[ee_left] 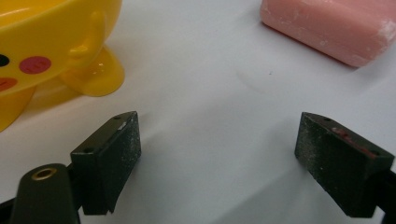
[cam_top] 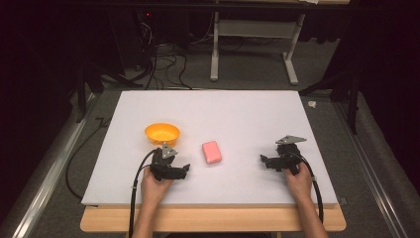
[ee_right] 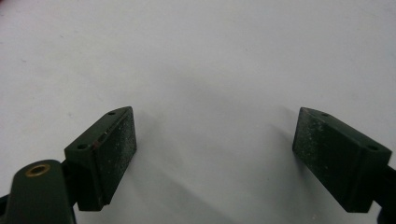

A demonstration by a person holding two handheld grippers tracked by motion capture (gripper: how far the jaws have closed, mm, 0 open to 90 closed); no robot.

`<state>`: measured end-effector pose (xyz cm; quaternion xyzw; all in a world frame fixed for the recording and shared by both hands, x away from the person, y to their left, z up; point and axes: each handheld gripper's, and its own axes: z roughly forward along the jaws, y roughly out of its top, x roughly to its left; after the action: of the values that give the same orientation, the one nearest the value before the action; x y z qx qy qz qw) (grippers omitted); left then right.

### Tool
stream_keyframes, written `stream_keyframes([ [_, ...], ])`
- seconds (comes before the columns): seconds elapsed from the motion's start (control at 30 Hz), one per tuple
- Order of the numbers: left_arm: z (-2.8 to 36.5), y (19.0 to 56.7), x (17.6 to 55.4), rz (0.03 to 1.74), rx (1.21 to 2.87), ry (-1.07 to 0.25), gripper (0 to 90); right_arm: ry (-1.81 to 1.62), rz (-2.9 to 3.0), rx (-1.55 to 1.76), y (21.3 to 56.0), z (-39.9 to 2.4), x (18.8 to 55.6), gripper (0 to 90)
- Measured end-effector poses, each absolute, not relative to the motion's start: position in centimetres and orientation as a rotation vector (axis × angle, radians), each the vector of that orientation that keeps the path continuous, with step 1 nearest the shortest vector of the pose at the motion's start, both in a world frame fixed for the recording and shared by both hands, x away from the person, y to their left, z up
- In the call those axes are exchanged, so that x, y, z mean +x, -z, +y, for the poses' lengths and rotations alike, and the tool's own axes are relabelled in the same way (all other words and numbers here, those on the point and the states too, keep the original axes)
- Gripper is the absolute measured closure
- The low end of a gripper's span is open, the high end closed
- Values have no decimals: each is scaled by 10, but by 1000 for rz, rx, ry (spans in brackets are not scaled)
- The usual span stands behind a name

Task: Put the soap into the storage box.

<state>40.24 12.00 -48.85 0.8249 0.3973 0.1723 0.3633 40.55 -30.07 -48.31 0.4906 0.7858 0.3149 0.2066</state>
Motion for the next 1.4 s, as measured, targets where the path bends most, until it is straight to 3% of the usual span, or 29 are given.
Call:
stream_keyframes([
  [1.4,120,488,403,1030,2122,-437,156,-879,2186,1367,483,-301,406,142],
])
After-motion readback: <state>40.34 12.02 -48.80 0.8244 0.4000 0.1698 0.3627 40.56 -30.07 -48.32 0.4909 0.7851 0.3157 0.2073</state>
